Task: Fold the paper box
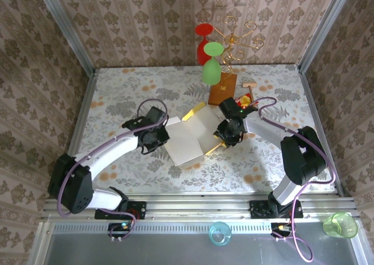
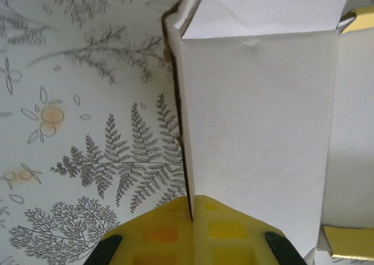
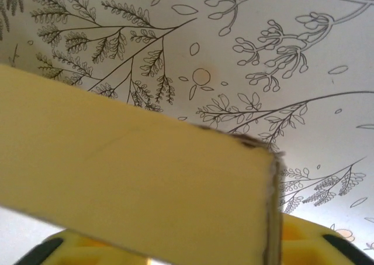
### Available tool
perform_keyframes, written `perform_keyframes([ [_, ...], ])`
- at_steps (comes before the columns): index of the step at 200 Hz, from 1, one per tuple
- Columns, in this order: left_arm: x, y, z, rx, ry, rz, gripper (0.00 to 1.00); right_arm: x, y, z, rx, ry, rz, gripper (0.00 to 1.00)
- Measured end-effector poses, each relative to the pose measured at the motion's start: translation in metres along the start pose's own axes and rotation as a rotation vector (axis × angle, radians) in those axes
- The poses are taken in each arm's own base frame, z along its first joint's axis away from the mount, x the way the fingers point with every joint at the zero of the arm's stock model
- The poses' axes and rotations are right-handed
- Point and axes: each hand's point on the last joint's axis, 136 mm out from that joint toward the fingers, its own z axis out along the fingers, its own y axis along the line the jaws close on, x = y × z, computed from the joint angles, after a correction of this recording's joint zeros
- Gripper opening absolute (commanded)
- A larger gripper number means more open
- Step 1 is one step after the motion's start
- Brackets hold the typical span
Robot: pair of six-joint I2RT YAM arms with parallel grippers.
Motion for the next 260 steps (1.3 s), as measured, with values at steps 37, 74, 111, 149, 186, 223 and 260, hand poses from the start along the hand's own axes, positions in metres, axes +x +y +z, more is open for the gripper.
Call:
perform_keyframes([
  [37,-0.031,-0.015,-0.029,-0.086,-0.023,0.183,0.0,0.016,0.02,-0.032,-0.087,-0.033,-0.105,0.59],
  [74,-0.059,-0.005,-0.048,-0.203,-0.03,0.343,0.0,0.036,0.048,-0.079,-0.241,-0.096,-0.276,0.6],
  [111,-0.081,-0.008,-0.059,-0.304,-0.021,0.52,0.0,0.038,0.06,-0.103,-0.342,-0.142,-0.362,0.62],
  [149,-0.089,-0.003,-0.062,-0.379,0.006,0.619,0.0,0.045,0.066,-0.097,-0.36,-0.092,-0.391,0.63],
  [186,-0.1,-0.01,-0.066,-0.405,-0.017,0.703,0.0,0.048,0.06,-0.083,-0.333,-0.081,-0.4,0.61],
  [223,-0.107,-0.031,-0.062,-0.474,-0.06,0.921,0.0,0.045,0.087,-0.096,-0.476,-0.171,-0.557,0.53],
  [260,-0.098,-0.057,-0.049,-0.491,-0.081,1.206,0.0,0.031,0.117,-0.107,-0.615,-0.312,-0.718,0.49],
])
